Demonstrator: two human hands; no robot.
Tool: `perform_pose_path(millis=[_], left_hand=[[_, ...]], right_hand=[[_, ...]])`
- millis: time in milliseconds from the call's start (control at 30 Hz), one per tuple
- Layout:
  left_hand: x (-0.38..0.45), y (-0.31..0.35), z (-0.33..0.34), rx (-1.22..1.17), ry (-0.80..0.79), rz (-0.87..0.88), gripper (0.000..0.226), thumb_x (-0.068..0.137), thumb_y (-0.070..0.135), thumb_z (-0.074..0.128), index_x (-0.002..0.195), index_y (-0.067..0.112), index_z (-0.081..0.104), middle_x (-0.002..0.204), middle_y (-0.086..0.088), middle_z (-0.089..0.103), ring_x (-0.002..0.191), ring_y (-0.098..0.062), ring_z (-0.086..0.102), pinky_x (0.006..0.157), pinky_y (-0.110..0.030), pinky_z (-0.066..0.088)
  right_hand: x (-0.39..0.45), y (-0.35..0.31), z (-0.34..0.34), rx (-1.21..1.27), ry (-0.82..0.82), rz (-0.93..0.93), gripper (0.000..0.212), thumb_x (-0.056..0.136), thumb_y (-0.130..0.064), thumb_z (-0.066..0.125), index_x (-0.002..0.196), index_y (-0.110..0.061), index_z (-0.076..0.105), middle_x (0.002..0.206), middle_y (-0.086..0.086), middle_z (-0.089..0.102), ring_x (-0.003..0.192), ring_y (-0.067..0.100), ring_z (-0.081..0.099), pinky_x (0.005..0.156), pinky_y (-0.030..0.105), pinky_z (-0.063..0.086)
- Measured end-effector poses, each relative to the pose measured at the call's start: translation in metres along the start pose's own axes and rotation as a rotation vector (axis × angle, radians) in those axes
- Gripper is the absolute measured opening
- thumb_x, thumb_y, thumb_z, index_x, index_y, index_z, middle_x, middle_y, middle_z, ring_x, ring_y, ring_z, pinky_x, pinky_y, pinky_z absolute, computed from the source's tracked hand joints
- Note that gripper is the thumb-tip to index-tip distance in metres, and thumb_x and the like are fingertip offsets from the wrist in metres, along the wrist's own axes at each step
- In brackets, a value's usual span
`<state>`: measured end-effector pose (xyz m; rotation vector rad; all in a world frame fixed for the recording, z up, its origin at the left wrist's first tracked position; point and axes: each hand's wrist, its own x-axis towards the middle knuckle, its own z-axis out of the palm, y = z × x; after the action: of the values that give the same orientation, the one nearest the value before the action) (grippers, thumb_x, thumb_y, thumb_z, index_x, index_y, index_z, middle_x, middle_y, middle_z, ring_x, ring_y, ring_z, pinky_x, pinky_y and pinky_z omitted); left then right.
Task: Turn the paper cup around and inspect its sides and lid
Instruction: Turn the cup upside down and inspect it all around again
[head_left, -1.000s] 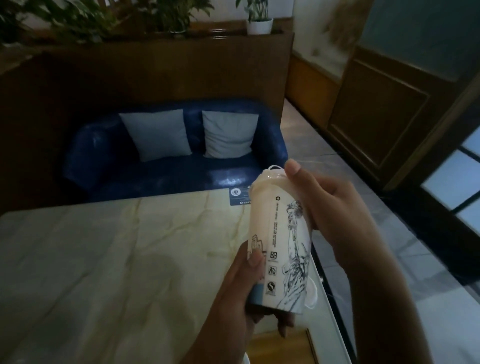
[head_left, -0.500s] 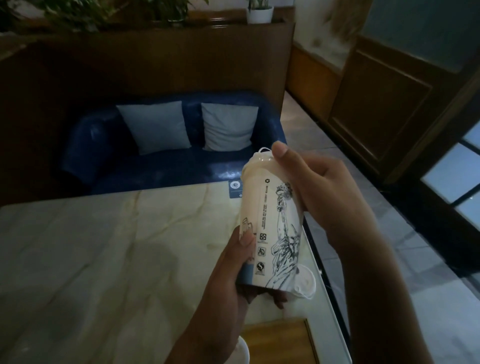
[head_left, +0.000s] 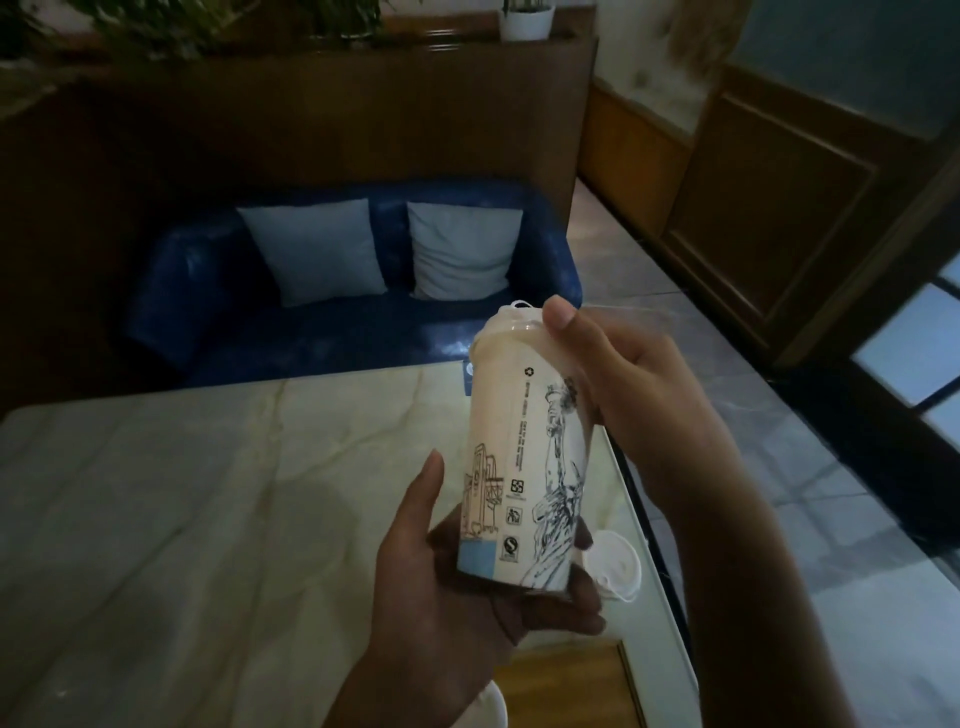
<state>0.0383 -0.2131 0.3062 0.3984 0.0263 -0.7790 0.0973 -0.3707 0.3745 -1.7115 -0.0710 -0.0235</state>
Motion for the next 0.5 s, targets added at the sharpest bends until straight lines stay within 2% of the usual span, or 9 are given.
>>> perform_pose_path(millis=[67,167,267,367,500], left_hand=[[0.0011,-0.0001,-0.0027,-0.058,-0.099,-0.068,0.082,0.091,0.064,0.033,0.137,-0.003,0.043,0.109,-0.031,0.060,0.085,-0.041,0.062,0.078,-0.049,0.054],[0.0017,-0.0007,-0.0036,-0.077,-0.152,-0.113,0.082,0.092,0.067,0.026,0.141,0.002,0.039,0.111,-0.028,0.058,0.088,-0.039,0.062,0.082,-0.048,0.052],[0.0029,-0.0010,-0.0032,-0.070,-0.180,-0.121,0.081,0.092,0.065,0.025,0.144,0.003,0.031,0.109,-0.027,0.059,0.087,-0.038,0.063,0.082,-0.048,0.052],[0.0041,-0.0015,-0.0008,-0.049,-0.200,-0.142,0.077,0.095,0.059,0.023,0.143,-0.001,0.033,0.108,-0.026,0.061,0.086,-0.036,0.064,0.081,-0.047,0.052],[0.0054,-0.0025,0.0026,-0.030,-0.222,-0.146,0.069,0.095,0.049,0.034,0.141,-0.002,0.038,0.106,-0.024,0.063,0.085,-0.035,0.065,0.079,-0.046,0.054]], right_hand=[[0.0002,0.0009,0.0009,0.031,-0.004,-0.004,0.046,0.089,-0.064,0.057,0.081,-0.021,0.068,0.065,-0.004,0.071,0.056,0.003,0.068,0.056,0.017,0.049],[0.0010,0.0021,0.0016,0.074,-0.007,0.001,0.051,0.086,-0.066,0.056,0.089,-0.017,0.071,0.071,0.000,0.073,0.062,0.008,0.070,0.062,0.022,0.053],[0.0002,0.0025,0.0004,0.105,0.005,0.006,0.051,0.081,-0.069,0.055,0.088,-0.021,0.073,0.072,0.001,0.074,0.063,0.010,0.071,0.062,0.023,0.055],[-0.0015,0.0022,-0.0010,0.135,-0.007,0.002,0.050,0.081,-0.070,0.055,0.085,-0.023,0.073,0.069,-0.001,0.073,0.062,0.010,0.070,0.059,0.019,0.056],[-0.0025,0.0041,-0.0026,0.171,-0.037,0.000,0.054,0.084,-0.072,0.054,0.087,-0.022,0.074,0.074,0.002,0.072,0.067,0.019,0.068,0.063,0.028,0.054]])
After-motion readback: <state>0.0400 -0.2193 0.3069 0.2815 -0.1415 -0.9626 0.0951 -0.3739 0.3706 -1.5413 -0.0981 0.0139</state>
